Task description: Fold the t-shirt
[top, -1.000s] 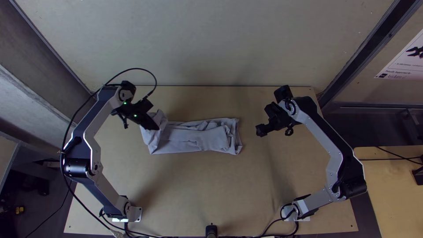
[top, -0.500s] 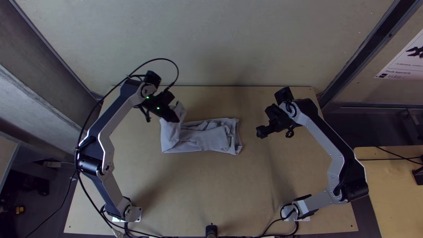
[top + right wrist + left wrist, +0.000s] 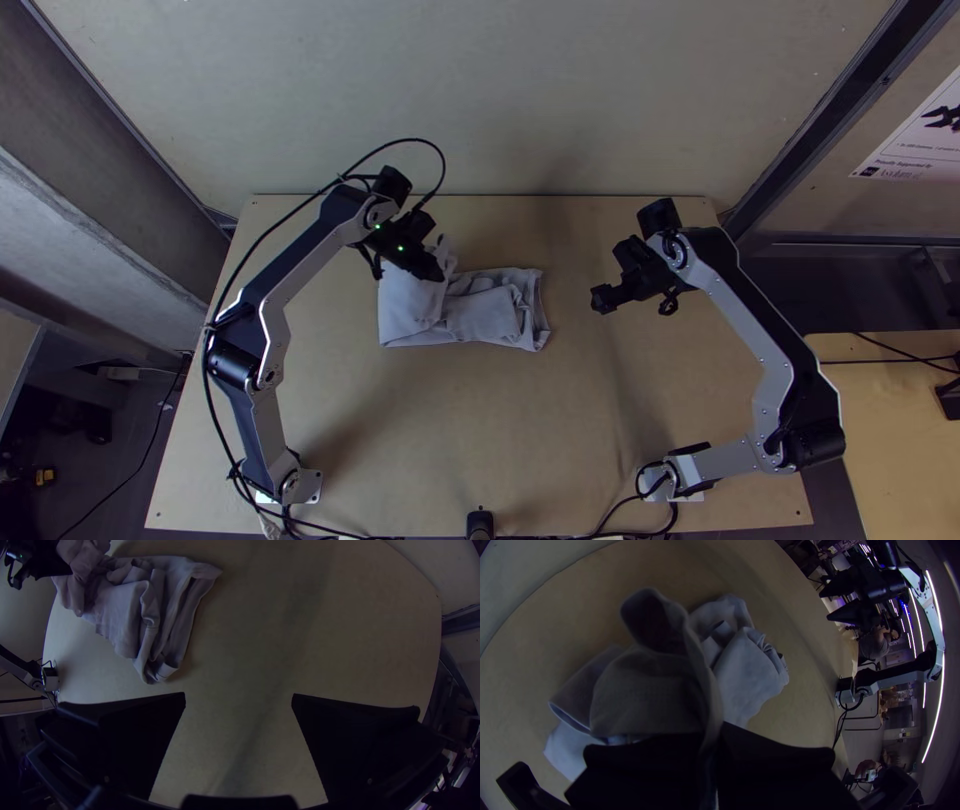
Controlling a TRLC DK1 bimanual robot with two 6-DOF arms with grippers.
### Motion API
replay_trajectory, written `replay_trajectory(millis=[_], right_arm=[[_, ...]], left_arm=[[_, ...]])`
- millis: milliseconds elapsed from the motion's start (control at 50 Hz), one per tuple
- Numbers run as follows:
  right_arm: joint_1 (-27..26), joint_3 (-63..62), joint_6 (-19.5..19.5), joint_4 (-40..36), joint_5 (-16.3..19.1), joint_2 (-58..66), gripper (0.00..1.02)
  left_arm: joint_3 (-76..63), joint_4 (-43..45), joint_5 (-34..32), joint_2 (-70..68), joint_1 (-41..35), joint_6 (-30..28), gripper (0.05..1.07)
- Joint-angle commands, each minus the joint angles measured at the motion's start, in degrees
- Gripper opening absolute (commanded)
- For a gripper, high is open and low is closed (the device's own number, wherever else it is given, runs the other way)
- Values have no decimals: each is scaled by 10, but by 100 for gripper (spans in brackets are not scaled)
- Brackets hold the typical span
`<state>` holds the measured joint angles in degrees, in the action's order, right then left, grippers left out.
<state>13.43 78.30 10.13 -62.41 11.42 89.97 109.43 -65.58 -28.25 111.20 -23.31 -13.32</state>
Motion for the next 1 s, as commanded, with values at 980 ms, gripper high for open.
replay_trajectory(millis=[980], right_arm=[[-24,10,21,4,1,17,97]], left_arm=[[134,38,-11,155,-94,47,9]])
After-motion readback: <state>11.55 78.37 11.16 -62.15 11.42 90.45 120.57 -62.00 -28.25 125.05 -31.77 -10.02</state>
